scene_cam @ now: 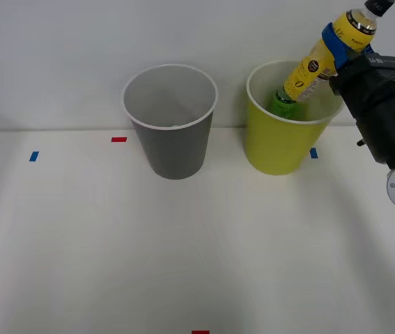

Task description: Put cans in the gray bin, plastic bottles in the light green bin

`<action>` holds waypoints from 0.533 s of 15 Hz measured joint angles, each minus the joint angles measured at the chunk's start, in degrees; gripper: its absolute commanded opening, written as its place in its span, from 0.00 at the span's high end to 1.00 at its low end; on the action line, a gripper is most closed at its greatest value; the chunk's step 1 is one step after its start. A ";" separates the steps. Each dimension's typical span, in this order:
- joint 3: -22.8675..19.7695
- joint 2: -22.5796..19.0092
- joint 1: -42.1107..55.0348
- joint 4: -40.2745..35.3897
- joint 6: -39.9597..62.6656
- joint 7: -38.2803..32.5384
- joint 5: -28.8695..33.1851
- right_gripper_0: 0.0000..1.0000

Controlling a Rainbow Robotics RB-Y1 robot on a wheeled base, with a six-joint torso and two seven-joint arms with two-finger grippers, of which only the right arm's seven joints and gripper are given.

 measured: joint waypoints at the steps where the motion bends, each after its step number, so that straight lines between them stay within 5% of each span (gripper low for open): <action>1: 0.26 -0.07 -0.25 0.48 0.02 0.03 -0.01 1.00; 8: 4.51 -0.45 -4.13 4.75 0.02 0.30 0.15 1.00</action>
